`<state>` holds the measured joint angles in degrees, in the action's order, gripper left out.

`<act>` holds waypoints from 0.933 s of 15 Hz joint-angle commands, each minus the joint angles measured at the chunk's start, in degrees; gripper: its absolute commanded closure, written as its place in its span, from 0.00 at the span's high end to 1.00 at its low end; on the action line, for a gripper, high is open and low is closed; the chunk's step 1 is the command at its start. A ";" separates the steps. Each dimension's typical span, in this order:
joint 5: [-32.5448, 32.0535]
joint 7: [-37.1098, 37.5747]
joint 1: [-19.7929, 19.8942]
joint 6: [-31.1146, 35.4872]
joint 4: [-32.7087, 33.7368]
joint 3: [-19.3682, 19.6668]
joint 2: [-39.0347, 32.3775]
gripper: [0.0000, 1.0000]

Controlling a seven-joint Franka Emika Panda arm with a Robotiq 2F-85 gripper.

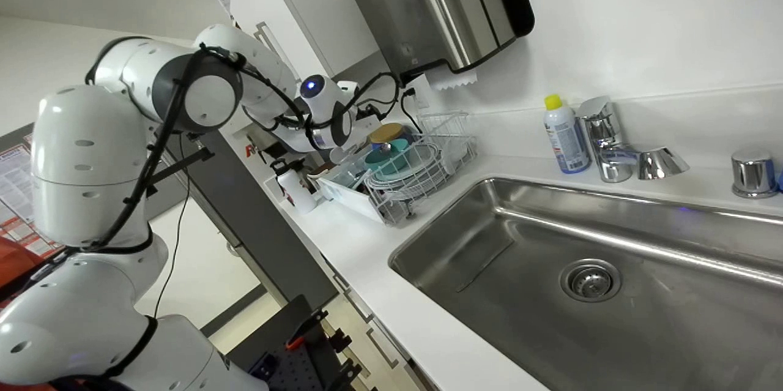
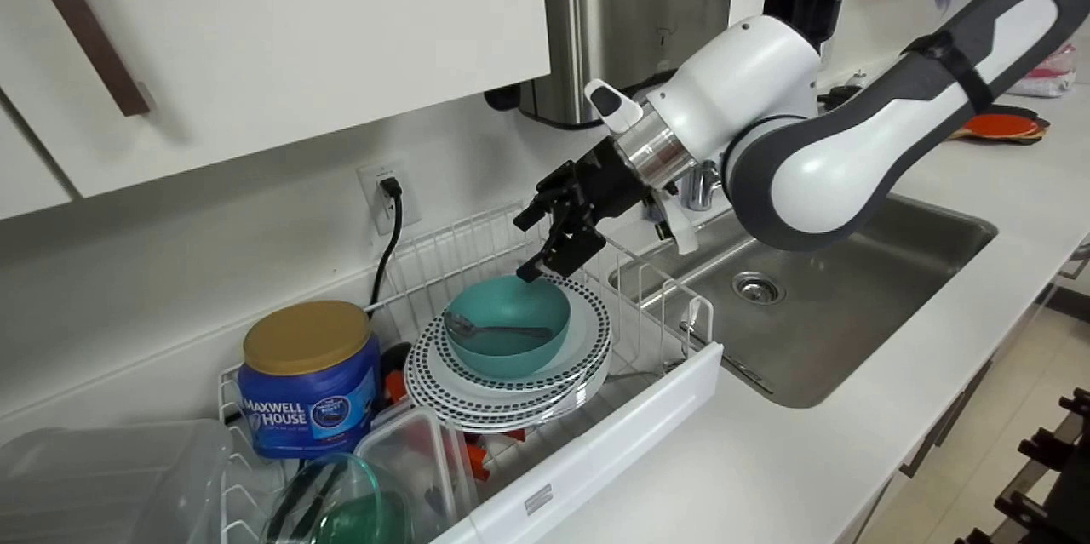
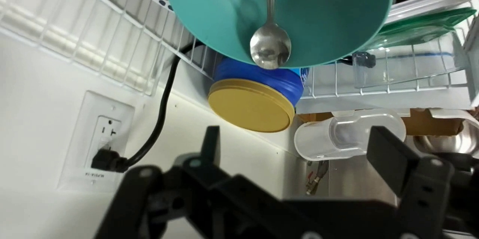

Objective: Open and close the faucet and then put the spoon in the sink on the dish rack

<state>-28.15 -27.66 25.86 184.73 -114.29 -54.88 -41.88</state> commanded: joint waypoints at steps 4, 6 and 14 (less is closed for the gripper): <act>1.47 5.01 10.50 7.98 -14.23 -4.33 13.32 1.00; 1.93 6.64 13.74 10.60 -18.13 -5.07 17.40 1.00; 0.13 12.73 33.25 8.56 -29.96 -17.96 30.02 1.00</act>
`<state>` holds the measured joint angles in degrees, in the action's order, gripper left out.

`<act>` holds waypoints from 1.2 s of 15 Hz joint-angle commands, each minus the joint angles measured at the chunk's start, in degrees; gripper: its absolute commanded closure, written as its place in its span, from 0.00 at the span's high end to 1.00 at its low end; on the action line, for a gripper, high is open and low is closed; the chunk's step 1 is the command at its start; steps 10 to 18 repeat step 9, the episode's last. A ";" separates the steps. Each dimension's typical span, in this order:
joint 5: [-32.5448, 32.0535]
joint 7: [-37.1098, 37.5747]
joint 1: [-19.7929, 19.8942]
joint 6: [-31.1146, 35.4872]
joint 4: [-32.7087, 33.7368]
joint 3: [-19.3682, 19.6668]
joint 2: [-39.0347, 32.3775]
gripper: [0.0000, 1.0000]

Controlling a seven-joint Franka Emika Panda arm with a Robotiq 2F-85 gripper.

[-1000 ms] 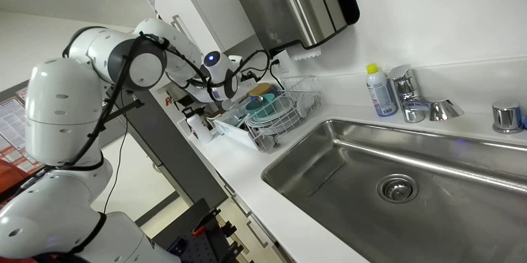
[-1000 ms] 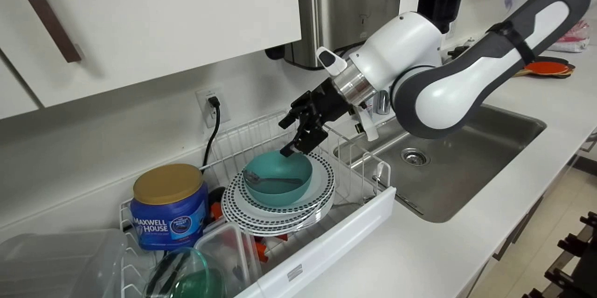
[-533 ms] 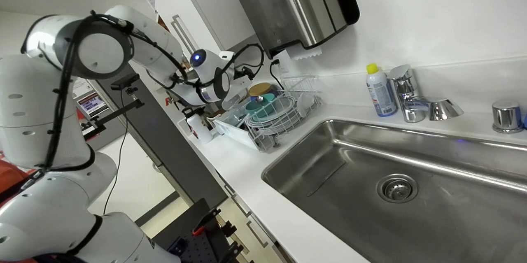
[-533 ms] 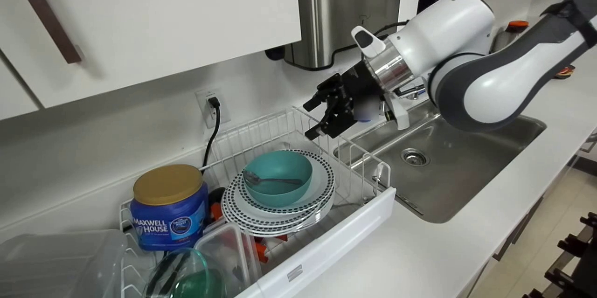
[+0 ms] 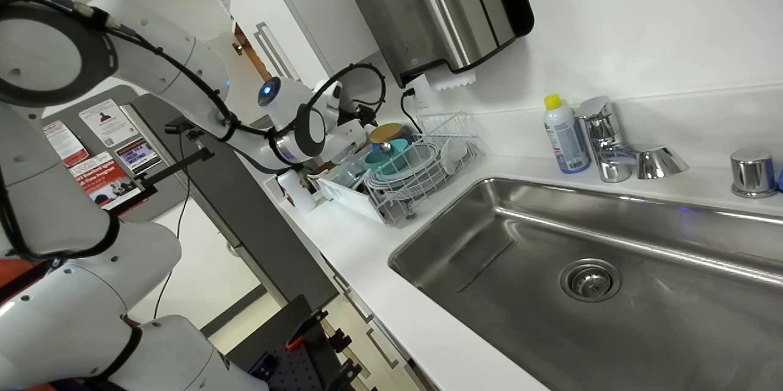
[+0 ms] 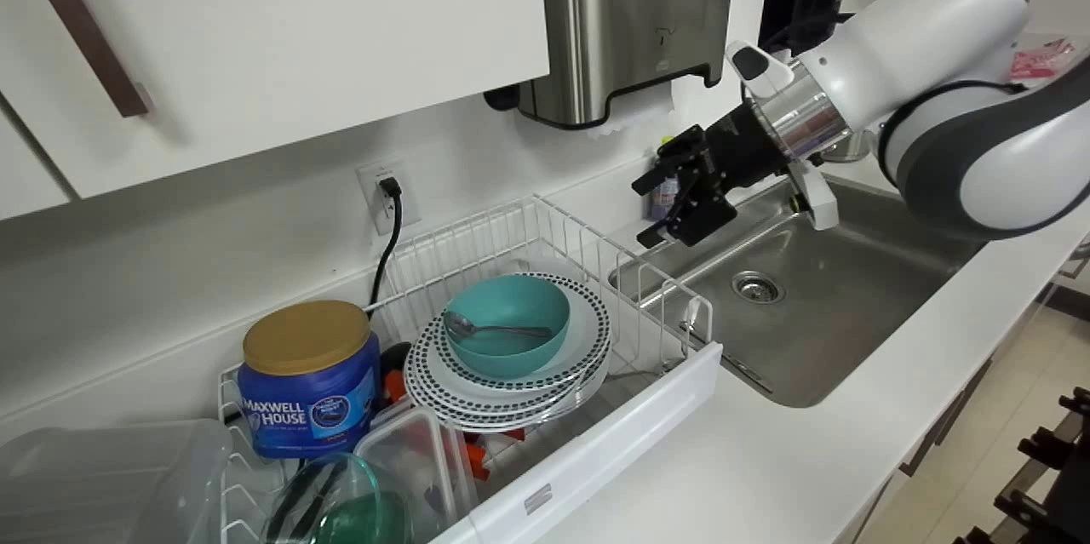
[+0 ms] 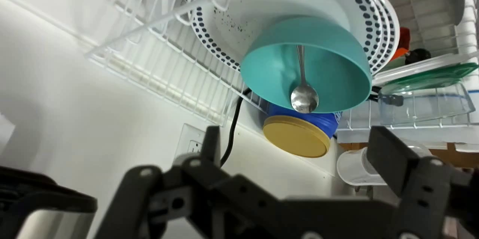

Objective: Open and close the faucet and then put the spoon in the sink on the dish rack

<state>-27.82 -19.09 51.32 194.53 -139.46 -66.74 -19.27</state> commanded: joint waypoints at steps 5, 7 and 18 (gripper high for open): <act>-0.89 8.25 22.47 -0.69 -9.61 -17.56 11.53 1.00; -0.95 9.33 27.09 -0.70 -10.68 -20.94 12.48 1.00; -1.02 9.72 31.24 -0.70 -11.36 -23.84 13.04 1.00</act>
